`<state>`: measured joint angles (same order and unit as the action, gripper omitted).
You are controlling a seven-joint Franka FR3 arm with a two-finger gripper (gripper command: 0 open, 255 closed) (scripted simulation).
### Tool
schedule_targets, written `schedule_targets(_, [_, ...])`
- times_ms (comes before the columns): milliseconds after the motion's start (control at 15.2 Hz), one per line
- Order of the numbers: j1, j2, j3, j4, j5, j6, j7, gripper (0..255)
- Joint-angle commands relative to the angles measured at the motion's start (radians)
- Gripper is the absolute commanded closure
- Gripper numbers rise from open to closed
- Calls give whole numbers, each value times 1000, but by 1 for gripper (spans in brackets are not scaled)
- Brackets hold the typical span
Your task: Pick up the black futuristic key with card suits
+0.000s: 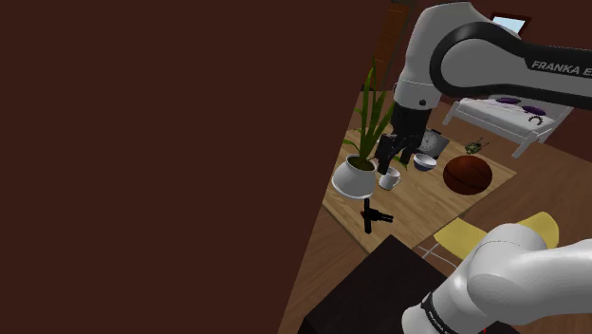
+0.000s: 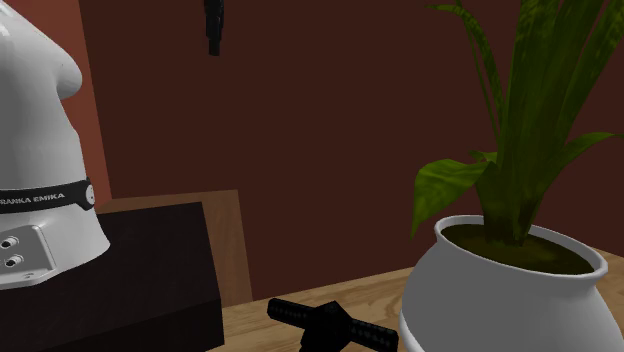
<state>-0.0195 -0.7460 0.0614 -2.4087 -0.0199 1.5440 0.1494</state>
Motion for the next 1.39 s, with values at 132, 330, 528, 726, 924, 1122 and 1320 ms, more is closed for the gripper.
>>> schedule_targets(132, [-11, -9, -23, -62, -23, 66, -26, 0])
schedule_targets(330, [-32, -10, -61, -146, -60, 169, -63, 0])
schedule_targets(528, [-56, 5, -101, -220, -98, 278, -99, 0])
schedule_targets(726, [-83, 40, -143, -280, -139, 396, -134, 0])
schedule_targets(924, [-113, 96, -188, -327, -180, 521, -168, 0])
schedule_targets(1122, [-143, 174, -233, -358, -220, 654, -201, 0])
schedule_targets(1320, [-170, 273, -279, -372, -256, 791, -233, 0])
